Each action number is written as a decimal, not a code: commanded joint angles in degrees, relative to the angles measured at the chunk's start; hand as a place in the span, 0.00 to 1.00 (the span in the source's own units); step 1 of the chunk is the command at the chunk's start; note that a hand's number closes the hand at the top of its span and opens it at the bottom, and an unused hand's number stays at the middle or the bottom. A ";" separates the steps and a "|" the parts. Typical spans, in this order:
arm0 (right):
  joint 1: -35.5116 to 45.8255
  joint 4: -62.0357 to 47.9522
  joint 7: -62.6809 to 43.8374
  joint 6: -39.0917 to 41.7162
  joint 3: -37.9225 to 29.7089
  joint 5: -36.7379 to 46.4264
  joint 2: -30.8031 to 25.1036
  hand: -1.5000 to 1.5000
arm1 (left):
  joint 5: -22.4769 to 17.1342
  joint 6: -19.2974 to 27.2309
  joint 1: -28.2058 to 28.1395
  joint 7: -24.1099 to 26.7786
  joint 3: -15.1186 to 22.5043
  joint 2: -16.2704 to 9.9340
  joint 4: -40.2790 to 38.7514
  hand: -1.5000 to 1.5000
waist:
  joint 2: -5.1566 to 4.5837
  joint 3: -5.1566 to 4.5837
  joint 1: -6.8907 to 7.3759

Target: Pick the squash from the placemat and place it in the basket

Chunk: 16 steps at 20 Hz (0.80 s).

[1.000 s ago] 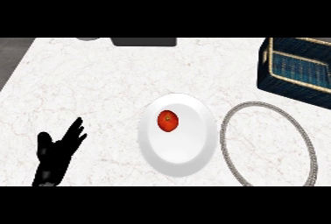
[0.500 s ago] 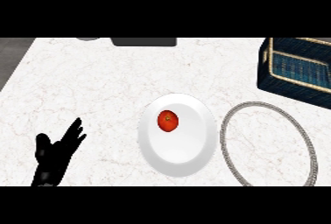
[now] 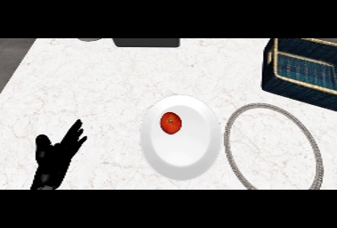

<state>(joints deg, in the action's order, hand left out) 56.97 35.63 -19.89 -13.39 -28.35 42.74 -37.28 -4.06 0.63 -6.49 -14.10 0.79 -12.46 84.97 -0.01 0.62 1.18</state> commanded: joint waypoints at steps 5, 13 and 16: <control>0.12 -5.27 7.94 0.65 -1.11 -1.49 -5.82 0.00 | -0.06 -1.59 -1.72 -1.63 0.26 0.27 -3.16 0.50 | -0.49 -0.56 0.15; -1.54 -1.67 7.17 -0.94 -5.16 -6.73 -7.10 0.00 | 0.13 -2.59 -3.47 1.49 -1.25 -0.37 -5.09 0.50 | 0.01 -0.64 -1.09; -1.85 -0.50 5.51 0.48 -7.63 -9.04 -11.00 0.00 | -1.63 -2.33 -0.64 -3.01 -3.07 -1.30 -2.77 0.50 | 0.11 -0.63 -1.47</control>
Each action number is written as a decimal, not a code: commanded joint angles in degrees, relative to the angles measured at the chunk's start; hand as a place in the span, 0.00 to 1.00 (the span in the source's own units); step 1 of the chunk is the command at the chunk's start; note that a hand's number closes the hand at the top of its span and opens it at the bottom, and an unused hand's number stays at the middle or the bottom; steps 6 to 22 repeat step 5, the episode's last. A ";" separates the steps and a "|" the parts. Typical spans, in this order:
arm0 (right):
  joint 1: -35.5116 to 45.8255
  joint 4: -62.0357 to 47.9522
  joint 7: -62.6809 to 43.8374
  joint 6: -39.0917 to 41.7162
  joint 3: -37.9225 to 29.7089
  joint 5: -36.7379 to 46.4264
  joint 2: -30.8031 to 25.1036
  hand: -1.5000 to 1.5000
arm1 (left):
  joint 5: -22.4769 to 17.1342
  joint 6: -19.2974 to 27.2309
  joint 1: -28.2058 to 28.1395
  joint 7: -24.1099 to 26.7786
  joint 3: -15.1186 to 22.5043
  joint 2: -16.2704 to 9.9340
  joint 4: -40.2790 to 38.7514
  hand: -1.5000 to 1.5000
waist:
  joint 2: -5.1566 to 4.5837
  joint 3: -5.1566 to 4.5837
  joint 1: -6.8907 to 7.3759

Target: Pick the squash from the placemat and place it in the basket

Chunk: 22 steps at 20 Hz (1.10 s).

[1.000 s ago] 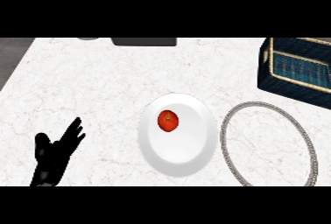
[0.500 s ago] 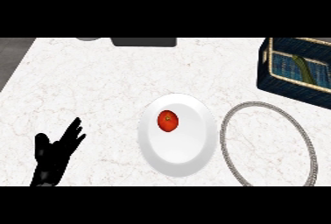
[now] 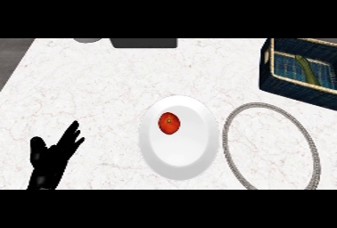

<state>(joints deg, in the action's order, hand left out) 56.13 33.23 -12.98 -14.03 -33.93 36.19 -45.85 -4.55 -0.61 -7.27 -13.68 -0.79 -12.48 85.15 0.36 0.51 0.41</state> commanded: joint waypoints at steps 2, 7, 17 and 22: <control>-3.62 1.38 -1.43 -0.24 -3.51 -2.89 -4.21 0.00 | 0.01 -0.58 -2.80 -2.47 0.68 0.65 -2.26 0.50 | -0.30 -0.50 -0.61; -10.00 3.63 1.66 1.94 -6.66 -6.60 -5.29 0.00 | 0.90 -0.10 -3.30 -1.60 0.17 0.37 -2.93 0.50 | -0.15 -0.48 -1.37; -10.00 3.63 1.66 1.94 -6.66 -6.60 -5.29 0.00 | 0.90 -0.10 -3.30 -1.60 0.17 0.37 -2.93 0.50 | -0.15 -0.48 -1.37; -10.00 3.63 1.66 1.94 -6.66 -6.60 -5.29 0.00 | 0.90 -0.10 -3.30 -1.60 0.17 0.37 -2.93 0.50 | -0.15 -0.48 -1.37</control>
